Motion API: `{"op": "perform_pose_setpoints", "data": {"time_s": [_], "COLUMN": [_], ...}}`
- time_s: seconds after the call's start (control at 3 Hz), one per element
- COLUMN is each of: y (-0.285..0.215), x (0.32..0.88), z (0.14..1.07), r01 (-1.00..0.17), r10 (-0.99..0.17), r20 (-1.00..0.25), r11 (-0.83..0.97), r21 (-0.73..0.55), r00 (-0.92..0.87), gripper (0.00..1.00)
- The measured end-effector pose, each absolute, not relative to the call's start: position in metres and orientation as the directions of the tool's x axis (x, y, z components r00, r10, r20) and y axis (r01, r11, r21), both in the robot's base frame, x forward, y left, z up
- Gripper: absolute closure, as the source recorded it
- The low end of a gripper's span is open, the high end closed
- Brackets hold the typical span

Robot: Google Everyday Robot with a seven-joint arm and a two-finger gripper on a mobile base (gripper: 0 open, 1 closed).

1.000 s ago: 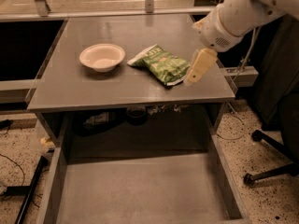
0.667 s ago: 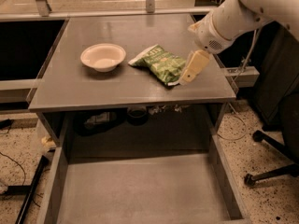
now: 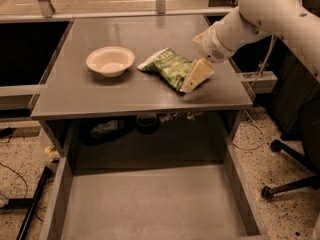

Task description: Place green jalapeno chip bag into top drawer

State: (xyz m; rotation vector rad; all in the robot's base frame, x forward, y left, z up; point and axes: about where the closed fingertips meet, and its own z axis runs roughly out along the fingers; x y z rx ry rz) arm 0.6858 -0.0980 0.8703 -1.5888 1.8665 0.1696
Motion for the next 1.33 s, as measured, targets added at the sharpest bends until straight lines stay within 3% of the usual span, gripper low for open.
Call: {"op": "perform_pose_setpoints", "data": {"time_s": [0.33,1.33], "y": [-0.0924,-0.0918], "x": [0.6974,0.6983], "z": [0.8527,0.8516], "r01": [-0.931,-0.931], "r10": [-0.792,-0.790], "r20": [-0.607,-0.609], "r11": [0.271,0.271], "r21": [-0.246,-0.244], "r00": [-0.070,-0.071], "gripper": [0.00,0.66]}}
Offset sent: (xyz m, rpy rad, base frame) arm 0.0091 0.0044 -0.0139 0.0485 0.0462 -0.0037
